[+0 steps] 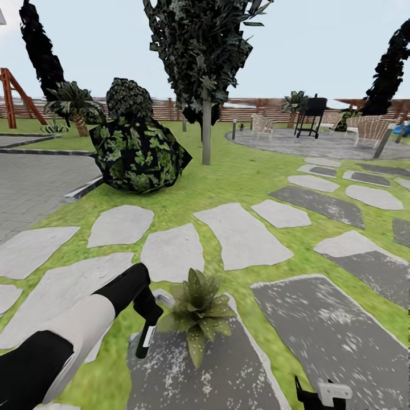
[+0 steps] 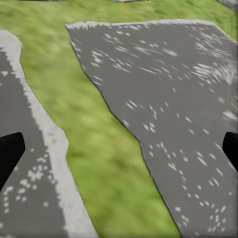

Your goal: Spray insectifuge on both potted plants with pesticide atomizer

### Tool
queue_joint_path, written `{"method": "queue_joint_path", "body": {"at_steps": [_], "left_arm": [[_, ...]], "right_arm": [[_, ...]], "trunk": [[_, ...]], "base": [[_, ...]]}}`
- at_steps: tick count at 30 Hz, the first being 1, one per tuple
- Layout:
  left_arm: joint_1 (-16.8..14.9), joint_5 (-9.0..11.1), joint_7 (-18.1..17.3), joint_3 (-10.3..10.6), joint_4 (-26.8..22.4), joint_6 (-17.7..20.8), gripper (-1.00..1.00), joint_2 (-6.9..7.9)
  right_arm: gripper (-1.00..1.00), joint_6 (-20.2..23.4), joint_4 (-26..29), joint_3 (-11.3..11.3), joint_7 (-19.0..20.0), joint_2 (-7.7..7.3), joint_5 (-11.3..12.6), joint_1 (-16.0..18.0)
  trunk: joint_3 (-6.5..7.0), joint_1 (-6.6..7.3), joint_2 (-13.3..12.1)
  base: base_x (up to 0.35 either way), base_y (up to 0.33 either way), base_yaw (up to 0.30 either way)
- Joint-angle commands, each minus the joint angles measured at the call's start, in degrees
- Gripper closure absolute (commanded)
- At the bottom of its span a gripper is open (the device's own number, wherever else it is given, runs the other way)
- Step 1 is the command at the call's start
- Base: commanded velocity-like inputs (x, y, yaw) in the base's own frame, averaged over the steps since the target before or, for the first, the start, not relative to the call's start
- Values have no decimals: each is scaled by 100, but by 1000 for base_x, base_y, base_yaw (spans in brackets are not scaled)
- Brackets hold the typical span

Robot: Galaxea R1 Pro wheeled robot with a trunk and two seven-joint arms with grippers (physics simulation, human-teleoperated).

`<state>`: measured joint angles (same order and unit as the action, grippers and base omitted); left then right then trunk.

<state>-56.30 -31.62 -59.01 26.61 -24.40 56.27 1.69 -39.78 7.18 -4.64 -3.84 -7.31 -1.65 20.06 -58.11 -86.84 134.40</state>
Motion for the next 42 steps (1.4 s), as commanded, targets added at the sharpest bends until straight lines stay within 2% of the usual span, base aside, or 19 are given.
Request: {"method": "queue_joint_path", "body": {"at_steps": [1,12,22,31,37,42], "left_arm": [[2,-48,-57,11,-12,24,100,6],[15,-46,-57,16,-3,24,100,-2],[106,-46,-39,37,48,17,100,28],[128,-41,-22,13,67,7,100,29],[135,-32,-22,11,82,9,100,96],[139,-37,-22,19,80,7,100,88]], "right_arm": [[-100,-21,-6,-37,8,2,-19,4],[-100,-21,-4,-37,12,2,-19,6],[-100,-21,3,-37,15,2,-19,6],[-100,-21,3,-37,14,2,-19,6],[-100,-21,3,-37,15,2,-19,6],[-100,-21,1,-37,15,2,-19,5]], "trunk": [[-5,0,2],[-5,0,2],[-5,0,2],[-5,0,2],[-5,0,2],[-5,0,2]], "base": [[159,228,-237],[93,268,-21],[0,22,0],[0,15,-268],[0,264,-123],[-61,293,-3]]}}
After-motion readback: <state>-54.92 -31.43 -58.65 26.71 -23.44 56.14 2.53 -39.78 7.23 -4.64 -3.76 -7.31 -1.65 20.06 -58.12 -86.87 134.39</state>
